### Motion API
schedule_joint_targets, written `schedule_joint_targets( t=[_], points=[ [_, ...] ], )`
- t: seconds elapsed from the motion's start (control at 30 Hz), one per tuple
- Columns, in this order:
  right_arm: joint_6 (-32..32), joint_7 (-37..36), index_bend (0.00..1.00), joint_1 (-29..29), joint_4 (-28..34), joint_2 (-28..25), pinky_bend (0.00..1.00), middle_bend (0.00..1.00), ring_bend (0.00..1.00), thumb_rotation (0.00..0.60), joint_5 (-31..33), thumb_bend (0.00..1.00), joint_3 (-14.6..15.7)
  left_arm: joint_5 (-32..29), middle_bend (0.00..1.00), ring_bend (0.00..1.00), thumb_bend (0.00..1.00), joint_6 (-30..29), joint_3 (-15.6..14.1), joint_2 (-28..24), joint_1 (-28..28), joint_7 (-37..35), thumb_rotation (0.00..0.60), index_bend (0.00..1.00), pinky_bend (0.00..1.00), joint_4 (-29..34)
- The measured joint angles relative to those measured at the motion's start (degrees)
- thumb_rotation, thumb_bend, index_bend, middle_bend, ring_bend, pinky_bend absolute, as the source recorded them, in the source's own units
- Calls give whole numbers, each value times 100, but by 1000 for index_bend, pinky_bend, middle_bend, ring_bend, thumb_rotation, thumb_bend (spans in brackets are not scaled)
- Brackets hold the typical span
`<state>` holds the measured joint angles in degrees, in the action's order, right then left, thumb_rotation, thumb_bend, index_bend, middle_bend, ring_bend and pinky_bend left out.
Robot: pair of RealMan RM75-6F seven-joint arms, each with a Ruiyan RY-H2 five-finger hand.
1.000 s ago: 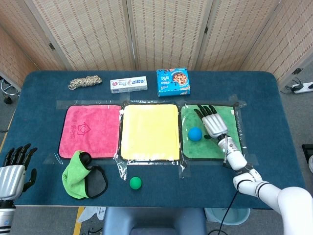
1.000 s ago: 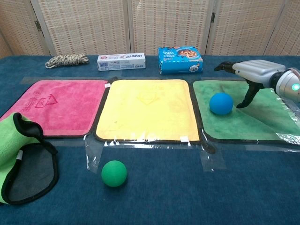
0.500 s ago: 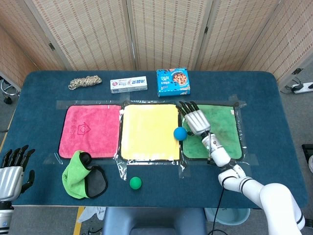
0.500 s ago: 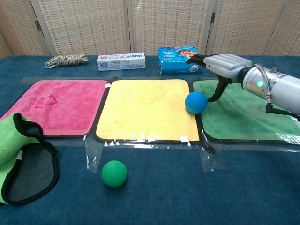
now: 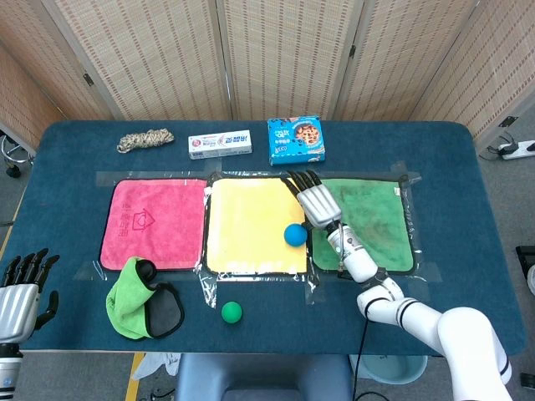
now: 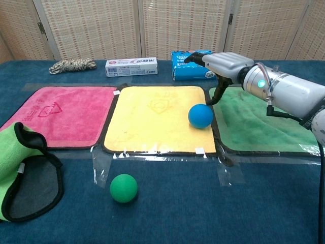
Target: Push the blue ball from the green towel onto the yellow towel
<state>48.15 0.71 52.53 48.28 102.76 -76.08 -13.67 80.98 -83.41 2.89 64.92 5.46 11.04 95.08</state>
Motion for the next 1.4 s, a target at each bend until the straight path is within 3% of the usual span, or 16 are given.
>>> schedule_joint_targets(
  t=[0.47, 0.87, 1.1, 1.4],
  points=[
    [201, 458, 0, -658, 1184, -816, 0, 0, 0, 600, -7, 76, 511, 91, 95, 103, 587, 32, 3, 8, 62, 45, 600, 164, 62, 70],
    [16, 515, 0, -300, 438, -126, 0, 0, 0, 600, -36, 76, 388, 95, 95, 103, 587, -47, -10, -57, 17, 109, 600, 164, 62, 176],
    [-193, 553, 0, 154, -51, 307, 0, 0, 0, 600, 25, 76, 100, 70, 95, 103, 587, -47, -21, -68, -4, 90, 600, 164, 62, 153],
    [-375, 655, 0, 540, -217, 522, 0, 0, 0, 600, 202, 76, -182, 59, 95, 103, 587, -37, -24, -75, -12, 51, 600, 164, 62, 117]
  ],
)
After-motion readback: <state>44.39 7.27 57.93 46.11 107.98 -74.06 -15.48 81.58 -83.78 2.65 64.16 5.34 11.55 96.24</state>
